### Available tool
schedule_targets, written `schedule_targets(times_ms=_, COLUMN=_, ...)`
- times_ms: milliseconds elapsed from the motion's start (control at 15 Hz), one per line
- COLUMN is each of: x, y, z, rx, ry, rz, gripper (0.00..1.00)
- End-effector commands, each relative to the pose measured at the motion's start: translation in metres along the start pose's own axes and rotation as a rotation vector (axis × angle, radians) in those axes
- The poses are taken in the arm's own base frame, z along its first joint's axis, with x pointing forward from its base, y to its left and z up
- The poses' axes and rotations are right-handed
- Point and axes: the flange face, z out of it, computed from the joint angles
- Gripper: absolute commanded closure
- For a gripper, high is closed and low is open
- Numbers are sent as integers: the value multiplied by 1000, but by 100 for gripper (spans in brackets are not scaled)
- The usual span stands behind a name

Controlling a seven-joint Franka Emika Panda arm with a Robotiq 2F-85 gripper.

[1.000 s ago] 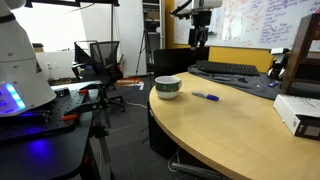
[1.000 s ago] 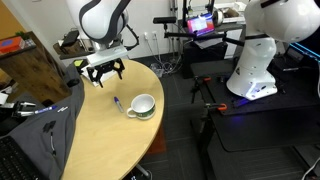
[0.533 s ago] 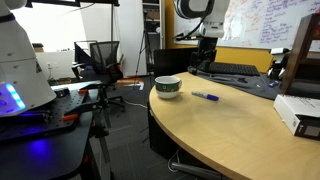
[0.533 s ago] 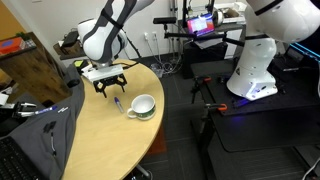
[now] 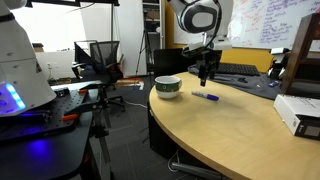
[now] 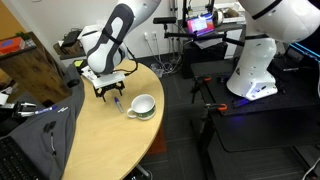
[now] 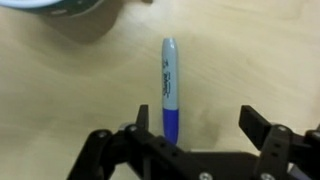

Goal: Place the marker in the mug

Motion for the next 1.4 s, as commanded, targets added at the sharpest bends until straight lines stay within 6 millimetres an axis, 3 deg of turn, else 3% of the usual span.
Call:
schedule_targets(times_ms=0, x=6, y=-4, z=16, rx=32, ry=42, rz=-23, gripper=5)
schedule_targets(times_ms=267, x=9, y=3, z=43, rx=10, ry=50, rz=-14, gripper=15)
schedule_targets(times_ms=333, x=11, y=5, z=47, rx=8, ry=50, rz=-17, gripper=35)
schedule_targets(times_ms=467, x=13, y=8, z=49, rx=-1, ry=58, rz=-34, gripper=39)
schedule_targets(times_ms=667, x=14, y=10, z=42, rx=-14, ry=76, rz=-118, gripper=62)
schedule_targets(times_ms=1000, x=5, y=10, z=56, rx=-66, ry=61, rz=-202, gripper=99)
schedule_targets(times_ms=1133, x=-1, y=5, z=56, rx=-67, ry=60, rz=-220, gripper=95)
schedule_targets(times_ms=1333, x=-4, y=1, z=36, rx=-63, ry=88, rz=-193, gripper=95)
